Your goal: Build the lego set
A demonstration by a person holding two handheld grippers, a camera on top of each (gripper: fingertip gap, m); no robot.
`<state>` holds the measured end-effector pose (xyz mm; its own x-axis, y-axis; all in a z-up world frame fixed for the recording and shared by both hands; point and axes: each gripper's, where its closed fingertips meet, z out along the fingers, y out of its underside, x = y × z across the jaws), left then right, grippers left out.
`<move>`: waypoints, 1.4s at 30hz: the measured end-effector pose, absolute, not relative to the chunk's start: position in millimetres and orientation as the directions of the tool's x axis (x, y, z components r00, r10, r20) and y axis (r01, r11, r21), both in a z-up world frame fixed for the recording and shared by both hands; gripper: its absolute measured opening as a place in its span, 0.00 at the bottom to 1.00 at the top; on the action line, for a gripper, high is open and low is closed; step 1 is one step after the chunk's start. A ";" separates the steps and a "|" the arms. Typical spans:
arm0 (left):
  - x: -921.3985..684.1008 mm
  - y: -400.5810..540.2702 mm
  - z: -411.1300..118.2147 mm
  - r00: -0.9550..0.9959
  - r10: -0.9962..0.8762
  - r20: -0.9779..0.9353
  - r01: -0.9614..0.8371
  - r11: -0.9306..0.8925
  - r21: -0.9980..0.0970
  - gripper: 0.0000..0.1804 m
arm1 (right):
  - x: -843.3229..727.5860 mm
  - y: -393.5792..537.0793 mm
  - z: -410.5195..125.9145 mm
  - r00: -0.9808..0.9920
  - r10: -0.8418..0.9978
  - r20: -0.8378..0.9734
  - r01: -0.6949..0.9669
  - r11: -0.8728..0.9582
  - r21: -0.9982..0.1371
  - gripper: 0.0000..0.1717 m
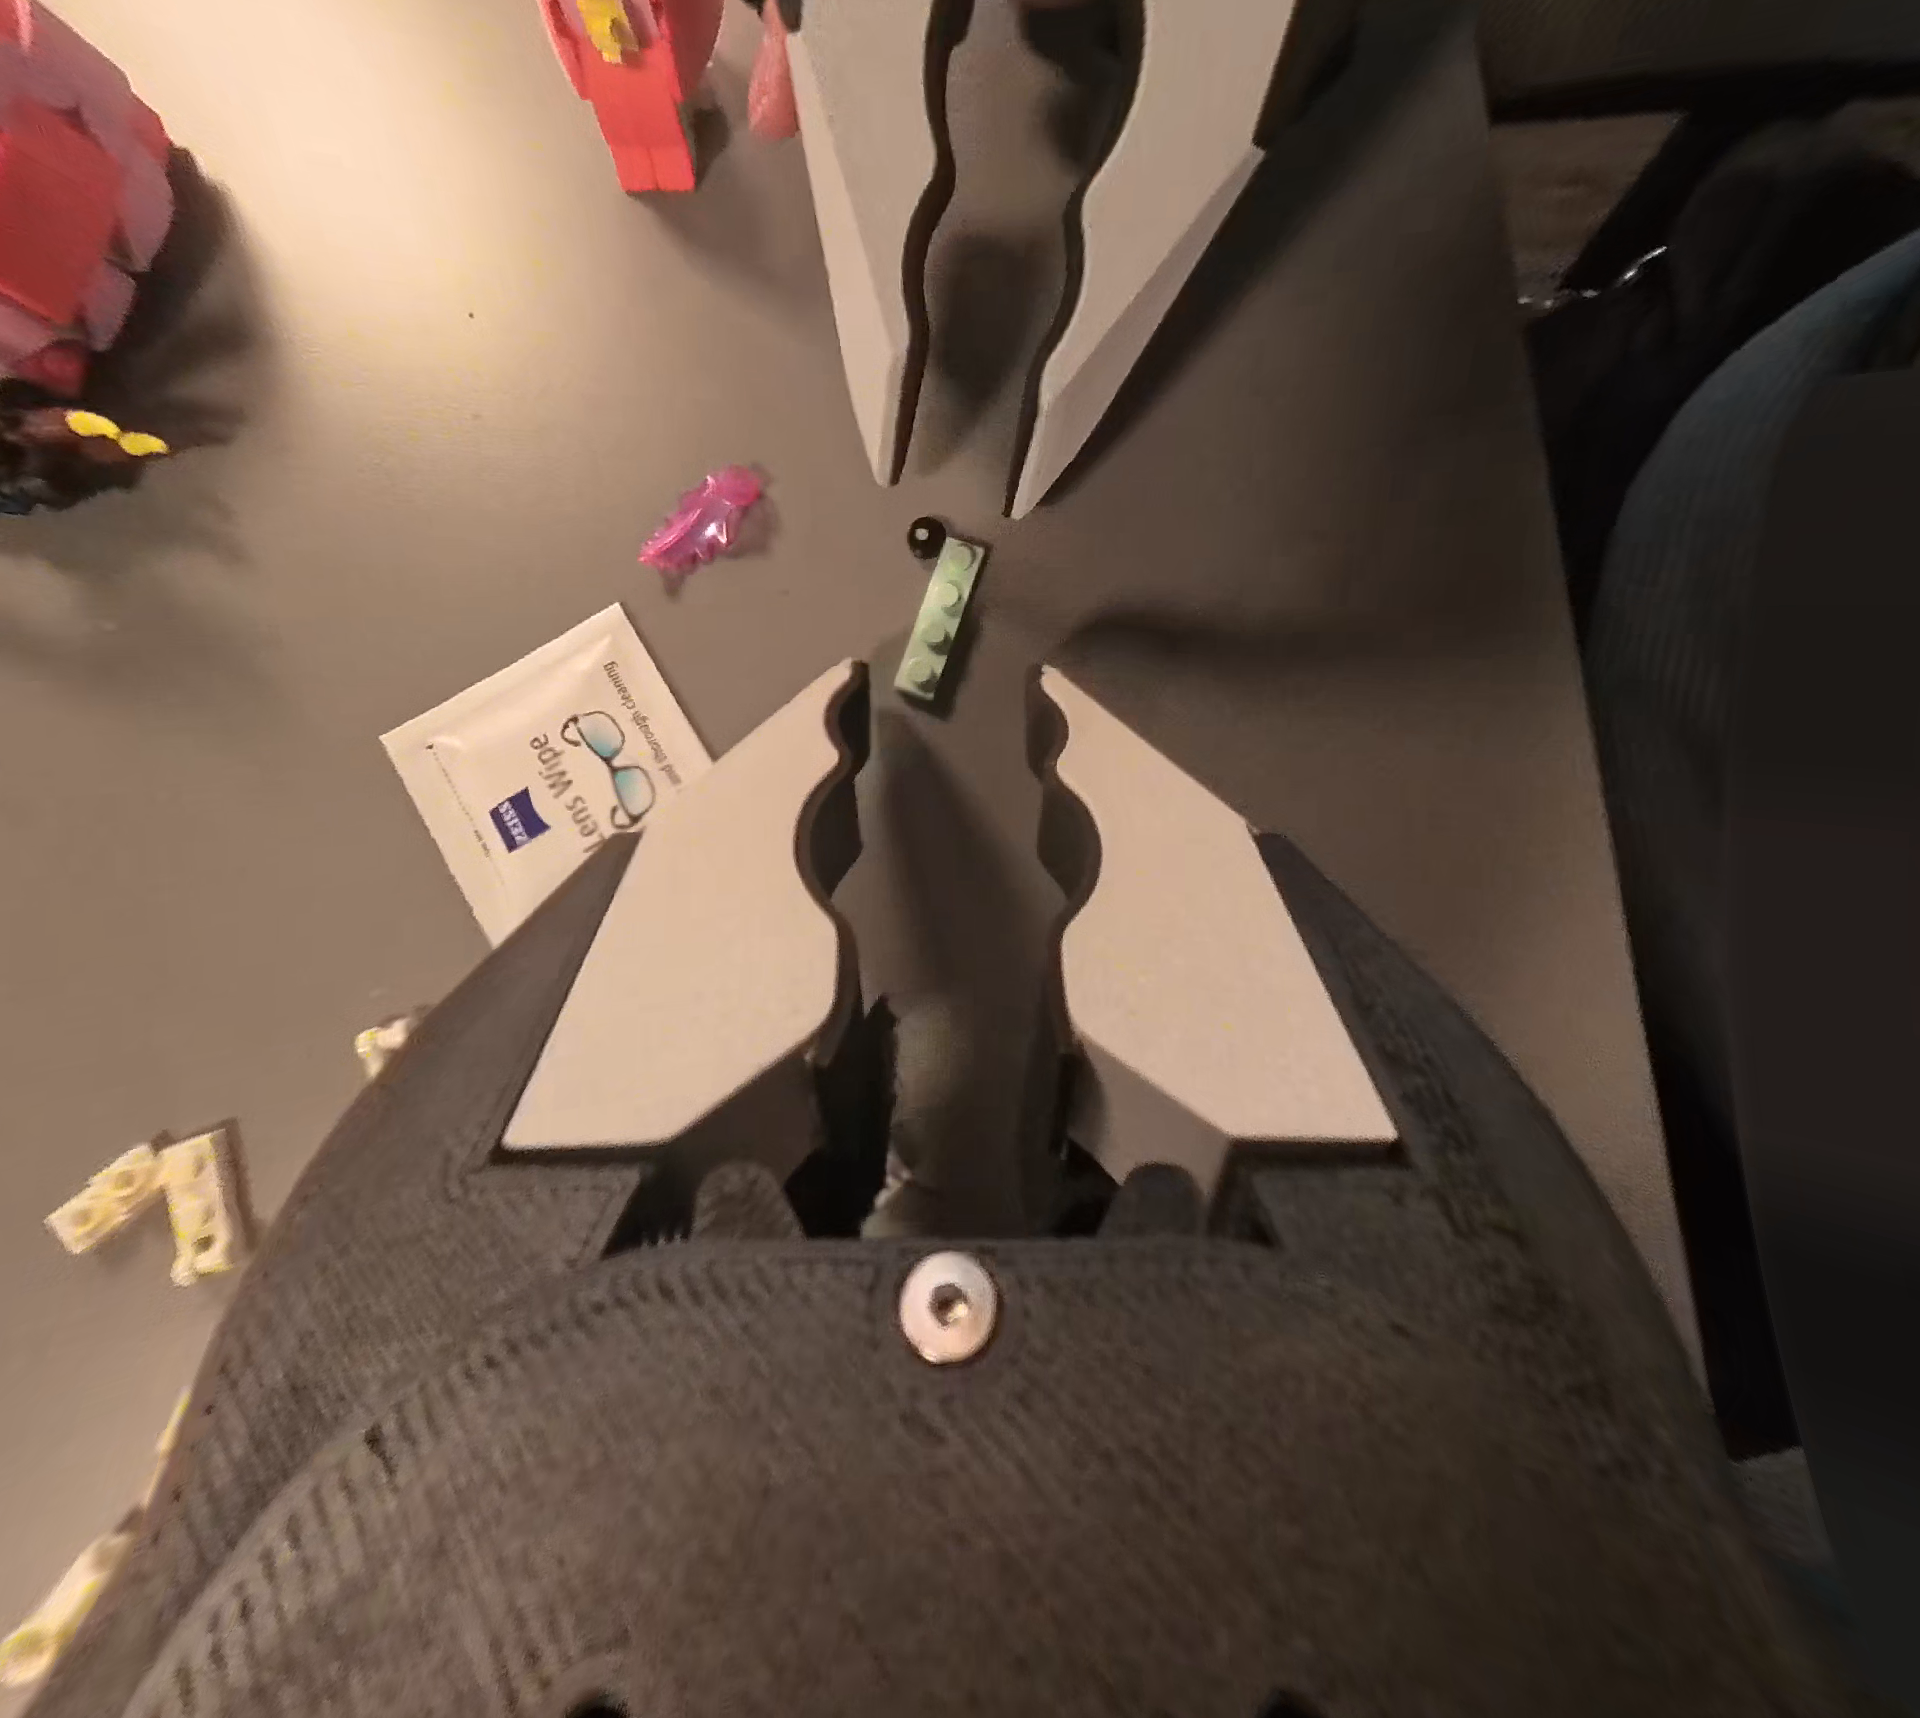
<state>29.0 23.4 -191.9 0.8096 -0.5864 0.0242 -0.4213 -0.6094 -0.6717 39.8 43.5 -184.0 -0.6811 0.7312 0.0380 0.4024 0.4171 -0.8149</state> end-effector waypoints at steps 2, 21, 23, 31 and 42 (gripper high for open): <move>31.1 25.4 -189.9 0.798 -0.603 0.020 -0.430 -0.591 -0.683 0.17 | 40.1 43.2 -185.4 -0.686 0.727 0.019 0.415 0.413 -0.810 0.11; 23.9 9.8 -195.7 0.796 -0.605 0.034 -0.423 -0.595 -0.683 0.04 | 30.4 49.9 -192.9 -0.655 0.756 0.006 0.468 0.412 -0.782 0.09; 22.2 8.2 -195.6 0.798 -0.602 0.039 -0.418 -0.599 -0.683 0.04 | 27.1 51.4 -193.3 -0.644 0.765 0.005 0.477 0.406 -0.780 0.07; 22.9 9.4 -195.4 0.804 -0.593 0.042 -0.406 -0.600 -0.690 0.04 | 24.3 50.0 -193.2 -0.644 0.765 -0.001 0.479 0.403 -0.780 0.06; 24.9 10.6 -195.3 0.800 -0.599 0.042 -0.405 -0.589 -0.699 0.04 | 22.5 45.8 -193.1 -0.653 0.758 0.004 0.472 0.411 -0.780 0.03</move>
